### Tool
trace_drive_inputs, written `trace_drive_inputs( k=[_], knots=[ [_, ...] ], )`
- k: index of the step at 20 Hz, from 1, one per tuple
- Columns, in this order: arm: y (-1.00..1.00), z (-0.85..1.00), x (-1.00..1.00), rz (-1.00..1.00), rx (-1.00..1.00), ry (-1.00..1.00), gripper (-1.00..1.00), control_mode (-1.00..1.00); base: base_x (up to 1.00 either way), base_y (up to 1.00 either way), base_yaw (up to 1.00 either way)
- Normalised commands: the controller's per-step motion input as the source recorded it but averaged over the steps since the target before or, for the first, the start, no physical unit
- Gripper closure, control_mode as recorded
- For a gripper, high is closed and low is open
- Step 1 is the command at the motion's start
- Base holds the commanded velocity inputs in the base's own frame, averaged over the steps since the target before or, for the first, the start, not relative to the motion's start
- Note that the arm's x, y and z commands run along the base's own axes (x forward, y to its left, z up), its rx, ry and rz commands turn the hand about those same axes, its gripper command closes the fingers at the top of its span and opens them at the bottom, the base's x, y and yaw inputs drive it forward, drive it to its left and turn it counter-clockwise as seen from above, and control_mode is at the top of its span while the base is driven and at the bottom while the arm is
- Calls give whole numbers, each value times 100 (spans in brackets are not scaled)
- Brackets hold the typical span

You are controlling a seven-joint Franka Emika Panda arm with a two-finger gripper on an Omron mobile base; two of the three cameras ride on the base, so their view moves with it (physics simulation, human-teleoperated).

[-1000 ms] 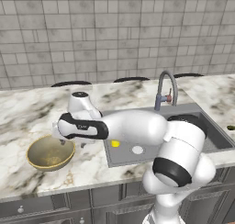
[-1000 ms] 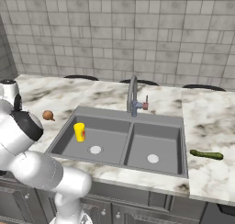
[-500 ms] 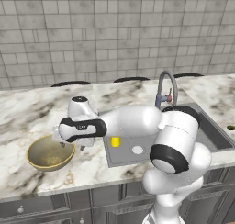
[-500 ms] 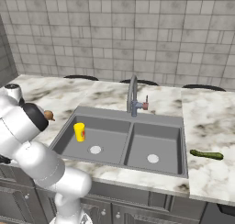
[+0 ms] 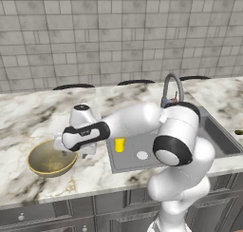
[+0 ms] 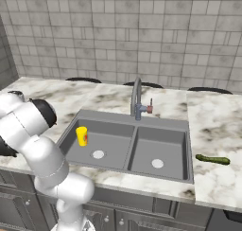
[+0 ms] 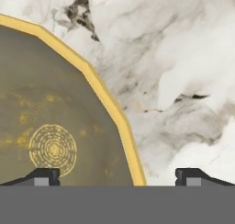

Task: Remove the squash and onion from the sink. Then move the bowl and cup from the counter to the sink for washing.

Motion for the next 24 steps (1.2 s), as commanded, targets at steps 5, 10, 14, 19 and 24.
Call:
trace_drive_inputs(
  k=[5, 10, 14, 19, 24],
  knots=[
    [5, -18, 10, 2, 0, 0, -100, -100, 0, 0, 0],
    [6, -17, 7, 2, 0, 0, -100, -100, 0, 0, 0],
    [7, -16, 1, 1, 0, 0, 100, -100, 0, 0, 0],
    [4, -9, -5, 0, 0, 0, 100, -100, 0, 0, 0],
    [1, -4, -21, 0, 0, -4, 100, -100, 0, 0, 0]
  ],
)
